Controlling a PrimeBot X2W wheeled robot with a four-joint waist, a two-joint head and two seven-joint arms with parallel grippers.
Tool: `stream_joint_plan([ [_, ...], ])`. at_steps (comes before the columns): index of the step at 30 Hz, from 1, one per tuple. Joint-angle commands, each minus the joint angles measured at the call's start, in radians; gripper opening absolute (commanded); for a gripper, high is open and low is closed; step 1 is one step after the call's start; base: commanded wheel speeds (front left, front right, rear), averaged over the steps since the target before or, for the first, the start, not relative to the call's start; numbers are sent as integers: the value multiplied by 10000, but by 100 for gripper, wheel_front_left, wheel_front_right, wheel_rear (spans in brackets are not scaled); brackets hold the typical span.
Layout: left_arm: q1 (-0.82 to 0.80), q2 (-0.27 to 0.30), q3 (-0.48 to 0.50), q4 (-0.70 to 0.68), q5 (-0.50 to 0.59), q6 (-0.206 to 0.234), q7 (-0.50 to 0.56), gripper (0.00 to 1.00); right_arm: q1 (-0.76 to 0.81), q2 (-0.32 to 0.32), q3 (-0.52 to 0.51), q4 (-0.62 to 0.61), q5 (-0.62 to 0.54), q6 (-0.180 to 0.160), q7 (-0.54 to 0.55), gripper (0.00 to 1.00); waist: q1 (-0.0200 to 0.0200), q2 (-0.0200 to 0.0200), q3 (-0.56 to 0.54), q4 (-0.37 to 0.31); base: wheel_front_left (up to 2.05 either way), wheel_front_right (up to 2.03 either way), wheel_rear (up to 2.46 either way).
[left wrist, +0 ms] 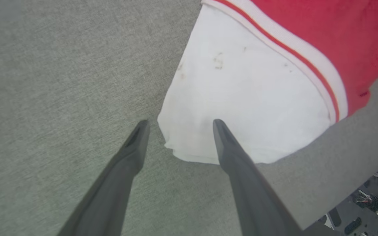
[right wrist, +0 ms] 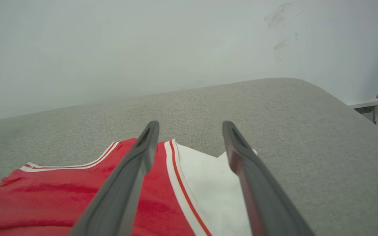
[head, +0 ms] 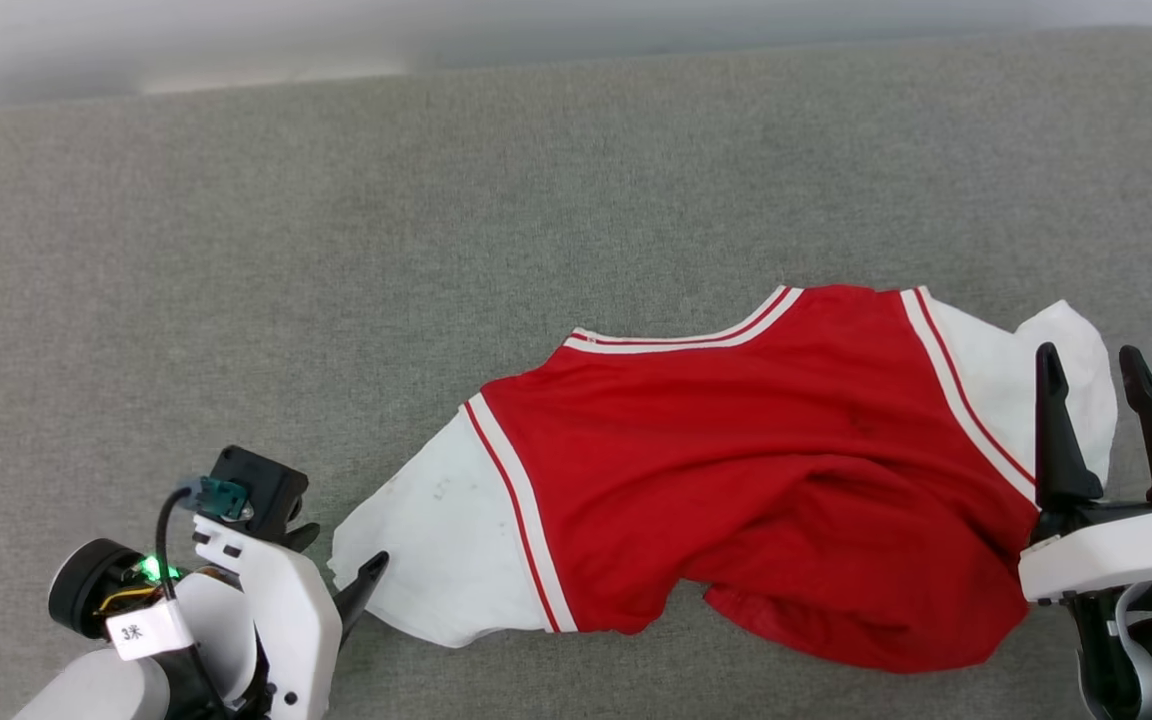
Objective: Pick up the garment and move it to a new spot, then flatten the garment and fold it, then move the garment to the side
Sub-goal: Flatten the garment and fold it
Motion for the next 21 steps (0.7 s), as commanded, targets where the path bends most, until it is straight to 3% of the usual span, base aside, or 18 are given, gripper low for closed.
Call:
stream_joint_plan([
  [1,76,42,-5,14,133,65,39,100,-59,54,16,-16,-104,-3,-37,100,0,0,153,11,0,0,0],
  [15,-261,-421,-605,1456,226,-46,364,100,-317,49,22,-8,-82,-3,-87,100,0,0,568,-52,0,0,0],
  [16,-193,-457,-735,1632,139,-145,524,68,-309,42,35,-10,-95,-3,-70,100,0,0,587,-54,0,0,0],
  [17,-151,-520,-844,1765,53,-231,656,18,-309,37,46,-11,-100,-3,-60,100,0,0,597,-54,0,0,0],
  [18,-109,-568,-935,1852,9,-303,708,0,-316,29,54,-12,-108,-3,-52,100,0,0,597,-54,0,0,0],
  [21,-119,-702,-943,1944,61,-327,459,0,-332,-29,59,-29,-143,-3,10,100,0,0,529,-36,0,0,0],
])
